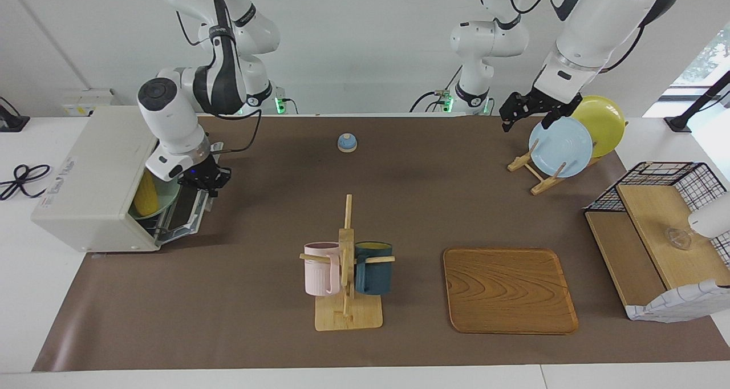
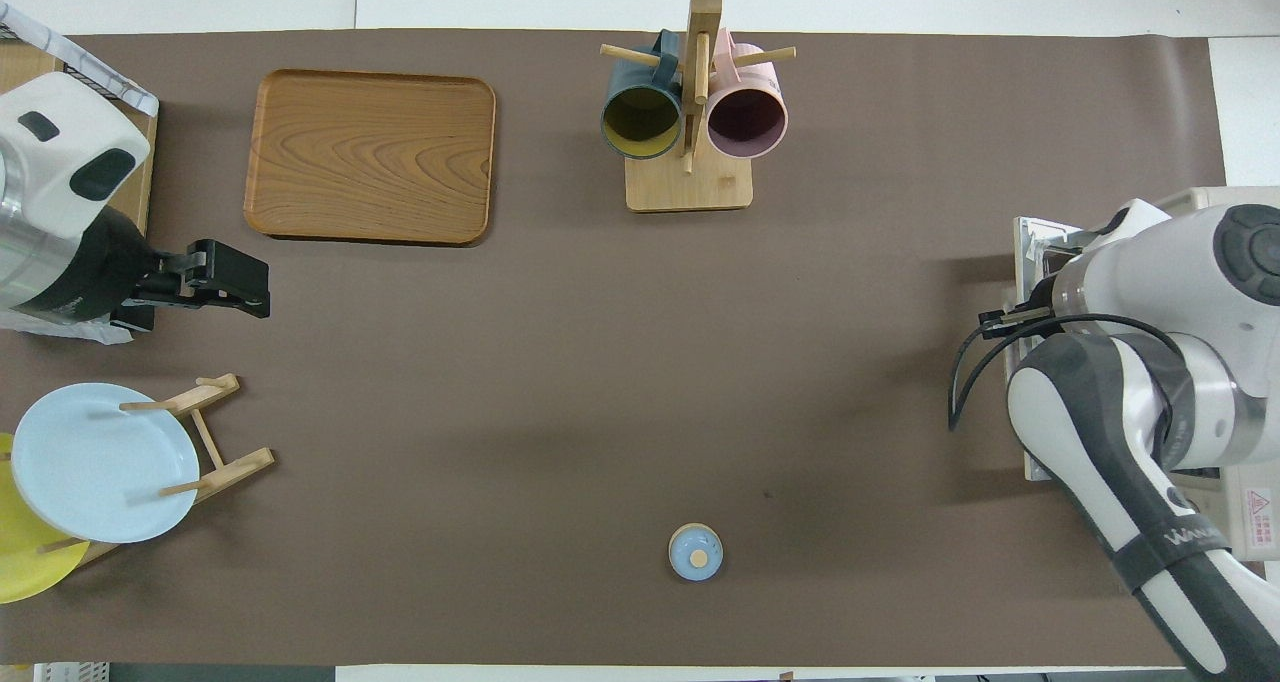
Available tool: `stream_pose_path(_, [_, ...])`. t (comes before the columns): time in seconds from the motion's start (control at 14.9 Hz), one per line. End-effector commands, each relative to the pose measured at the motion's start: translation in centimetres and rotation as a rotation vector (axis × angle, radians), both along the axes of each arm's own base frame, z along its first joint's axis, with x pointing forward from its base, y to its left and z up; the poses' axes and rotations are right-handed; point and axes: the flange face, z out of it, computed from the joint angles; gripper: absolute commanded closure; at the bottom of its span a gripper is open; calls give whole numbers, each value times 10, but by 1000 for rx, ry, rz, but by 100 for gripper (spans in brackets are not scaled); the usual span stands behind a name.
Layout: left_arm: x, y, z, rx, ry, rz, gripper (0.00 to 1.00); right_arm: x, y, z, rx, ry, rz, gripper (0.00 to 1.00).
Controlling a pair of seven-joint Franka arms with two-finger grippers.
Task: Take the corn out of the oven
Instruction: 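Pull the oven door down and open with the right gripper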
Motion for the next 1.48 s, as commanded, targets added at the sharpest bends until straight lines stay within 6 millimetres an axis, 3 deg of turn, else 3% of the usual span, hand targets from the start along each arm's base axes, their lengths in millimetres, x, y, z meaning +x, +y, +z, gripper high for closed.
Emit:
stream_pose_path(0.0, [0,3,4,17,-8,1,0,8,-25,-23,-19,-34,-14,100])
stream_pose_path(0.2, [0,3,4,17,-8,1,0,7,-25,-40,-10,-3,-49,100])
stream_pose_path(0.54, [0,3,4,16,-9,1,0,-2,-1,-51,35,18,-149,100])
stream_pose_path(0.87, [0,4,4,18,-8,0,0,-12,5,-61,36,23,-170,100])
stream_pose_path(1.01, [0,4,4,18,-10,0,0,-3,23,-50,48,21,-181,100])
stream_pose_path(1.28, [0,3,4,16,-11,5,0,22,28,3,44,76,-176,100])
stream_pose_path(1.41, [0,4,4,16,-11,6,0,18,17,18,28,82,-185,81])
